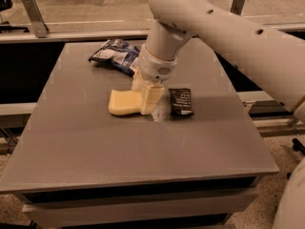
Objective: Pick sponge
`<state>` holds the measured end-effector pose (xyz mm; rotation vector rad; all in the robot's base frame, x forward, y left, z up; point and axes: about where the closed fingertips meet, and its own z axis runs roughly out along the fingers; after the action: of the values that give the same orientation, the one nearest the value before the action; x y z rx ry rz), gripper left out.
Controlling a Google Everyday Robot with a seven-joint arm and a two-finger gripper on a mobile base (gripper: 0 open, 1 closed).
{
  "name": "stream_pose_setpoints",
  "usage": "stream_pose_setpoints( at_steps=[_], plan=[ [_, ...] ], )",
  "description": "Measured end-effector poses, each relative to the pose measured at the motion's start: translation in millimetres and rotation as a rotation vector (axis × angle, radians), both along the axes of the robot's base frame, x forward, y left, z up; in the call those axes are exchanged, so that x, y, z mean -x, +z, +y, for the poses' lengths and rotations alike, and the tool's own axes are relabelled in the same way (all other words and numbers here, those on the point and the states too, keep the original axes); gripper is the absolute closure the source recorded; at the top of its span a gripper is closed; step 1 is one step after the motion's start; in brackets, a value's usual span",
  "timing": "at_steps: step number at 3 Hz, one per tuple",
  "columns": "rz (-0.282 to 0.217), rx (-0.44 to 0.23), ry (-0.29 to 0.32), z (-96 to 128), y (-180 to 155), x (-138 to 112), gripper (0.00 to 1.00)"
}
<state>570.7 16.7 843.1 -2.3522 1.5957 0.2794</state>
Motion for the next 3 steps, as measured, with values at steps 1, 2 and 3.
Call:
stream_pose_setpoints(
  at_steps=[1, 2, 3],
  plan=[
    [-0.013, -0.007, -0.013, 1, 16, 2, 0.88],
    [-0.039, -0.018, -0.010, 8, 39, 7, 1.00],
    [-0.066, -0.027, -0.004, 14, 59, 10, 1.00]
  ],
)
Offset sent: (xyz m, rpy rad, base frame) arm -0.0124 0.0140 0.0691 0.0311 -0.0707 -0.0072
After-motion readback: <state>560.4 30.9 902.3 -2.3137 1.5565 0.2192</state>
